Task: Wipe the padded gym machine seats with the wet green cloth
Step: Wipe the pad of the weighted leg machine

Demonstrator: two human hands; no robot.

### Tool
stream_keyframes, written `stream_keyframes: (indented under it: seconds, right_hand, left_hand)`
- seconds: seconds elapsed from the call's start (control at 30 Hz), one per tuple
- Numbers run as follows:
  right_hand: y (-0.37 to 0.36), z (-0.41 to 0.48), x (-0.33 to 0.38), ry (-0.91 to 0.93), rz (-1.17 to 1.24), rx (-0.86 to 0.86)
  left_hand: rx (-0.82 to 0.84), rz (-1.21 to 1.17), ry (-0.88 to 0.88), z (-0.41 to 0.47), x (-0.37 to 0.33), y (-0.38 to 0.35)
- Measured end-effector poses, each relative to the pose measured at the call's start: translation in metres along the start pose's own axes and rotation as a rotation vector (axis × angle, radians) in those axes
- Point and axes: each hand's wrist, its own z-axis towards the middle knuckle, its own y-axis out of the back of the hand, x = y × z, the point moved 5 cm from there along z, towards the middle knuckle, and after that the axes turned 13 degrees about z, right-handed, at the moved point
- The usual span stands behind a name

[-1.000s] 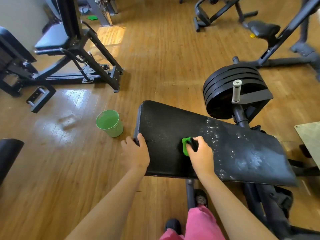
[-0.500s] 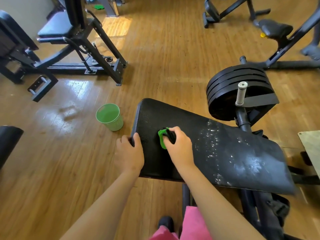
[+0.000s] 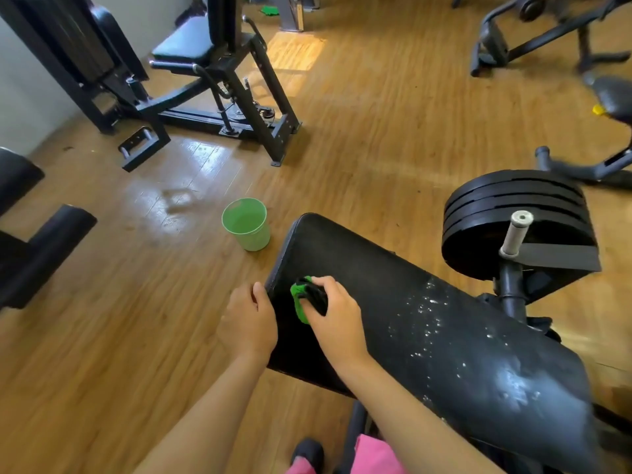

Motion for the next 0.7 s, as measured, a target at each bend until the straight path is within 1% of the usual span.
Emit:
stream_keyframes:
  seconds: [0.1,0.2,0.3,0.4,0.47,0.57,0.7]
  right_hand:
    - [-0.008,0.038,0.022,0.079,-0.035,0.092]
    - [0.000,0.070,0.021,0.096,-0.073,0.080]
    - [0.026,0.100,0.000,0.063,-0.126,0.019]
    - [0.058,0.114,-0.025,-0.038,-0.107,-0.055]
    - [0.066,0.107,-0.032,-0.057,-0.099,-0.049]
    - [0.060,0.078,-0.030,0.017,-0.135,0.074]
    - [0.062,0.029,-0.036,0.071,-0.056,0.369]
  left_hand:
    - [-0.023,0.021,0.012,0.002,0.001,-0.002]
    - [-0.043,0.032,0.006,0.000,0.001,-0.001]
    - [-0.057,0.033,0.011,-0.001,0.001,-0.001]
    - [-0.058,0.017,0.013,-0.001,0.000,-0.002]
    - [-0.056,0.010,0.018,-0.001,0.000,-0.002]
    - [-0.068,0.017,0.017,-0.003,-0.002,0.000]
    - [-0.084,0.067,0.018,-0.008,-0.002,0.000]
